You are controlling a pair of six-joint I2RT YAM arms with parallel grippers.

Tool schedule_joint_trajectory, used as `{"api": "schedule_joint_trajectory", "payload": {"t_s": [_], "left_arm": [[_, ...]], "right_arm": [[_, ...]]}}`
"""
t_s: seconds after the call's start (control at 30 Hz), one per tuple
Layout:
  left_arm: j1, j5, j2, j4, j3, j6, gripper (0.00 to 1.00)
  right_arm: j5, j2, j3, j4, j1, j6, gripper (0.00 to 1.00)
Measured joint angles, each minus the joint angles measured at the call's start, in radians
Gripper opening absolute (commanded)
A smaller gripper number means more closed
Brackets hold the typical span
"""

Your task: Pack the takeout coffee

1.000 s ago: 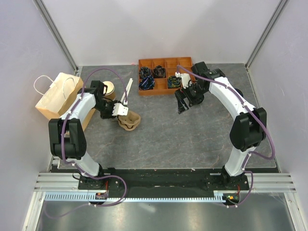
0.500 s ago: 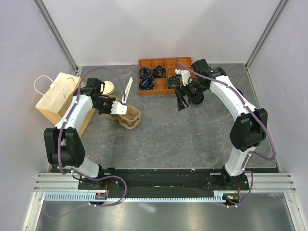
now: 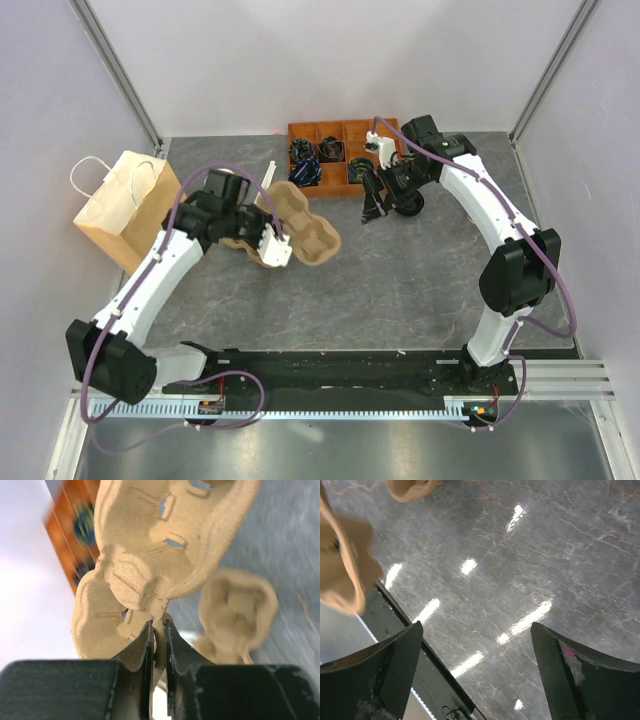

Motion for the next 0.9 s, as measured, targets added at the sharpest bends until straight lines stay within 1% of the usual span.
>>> {"api": "schedule_joint_trajectory", "payload": {"t_s": [0.13, 0.27, 0.4, 0.43, 0.6, 0.63, 0.7, 0.77, 0.8, 0.87, 0.9], "left_arm": [[-0.163, -0.005, -0.061, 0.140, -0.122, -0.036, 0.02], [-0.266, -0.017, -0.060, 0.278, -0.231, -0.067, 0.02], [-0.342, -0.056, -0.019, 0.394, -0.259, -0.141, 0.02], [-0.356, -0.063, -0.008, 0.428, -0.259, -0.172, 0.02], [-0.406, -0.090, 0.022, 0.568, -0.275, -0.285, 0.02], [-0.415, -0.092, 0.022, 0.593, -0.287, -0.297, 0.02], [-0.432, -0.099, 0.024, 0.621, -0.305, -0.314, 0.02], [-0.450, -0.108, 0.035, 0.639, -0.313, -0.335, 0.02], [-0.455, -0.111, 0.042, 0.644, -0.313, -0.341, 0.02], [-0.461, -0.114, 0.056, 0.659, -0.313, -0.364, 0.02], [-0.463, -0.117, 0.063, 0.668, -0.313, -0.377, 0.02]], "right_arm": [[-0.054, -0.029, -0.031, 0.004, -0.008, 0.010, 0.95], [-0.100, -0.069, -0.107, -0.001, -0.022, 0.010, 0.92], [-0.136, -0.097, -0.190, 0.002, -0.031, 0.010, 0.87], [-0.144, -0.104, -0.211, 0.005, -0.032, 0.013, 0.84], [-0.162, -0.134, -0.311, 0.030, -0.035, 0.024, 0.78], [-0.164, -0.138, -0.324, 0.031, -0.035, 0.025, 0.75], [-0.166, -0.141, -0.340, 0.037, -0.035, 0.025, 0.72], [-0.168, -0.141, -0.347, 0.042, -0.035, 0.024, 0.62], [-0.168, -0.142, -0.348, 0.045, -0.035, 0.022, 0.53], [-0.167, -0.145, -0.352, 0.050, -0.035, 0.016, 0.45], [-0.167, -0.146, -0.354, 0.053, -0.035, 0.018, 0.39]]}}
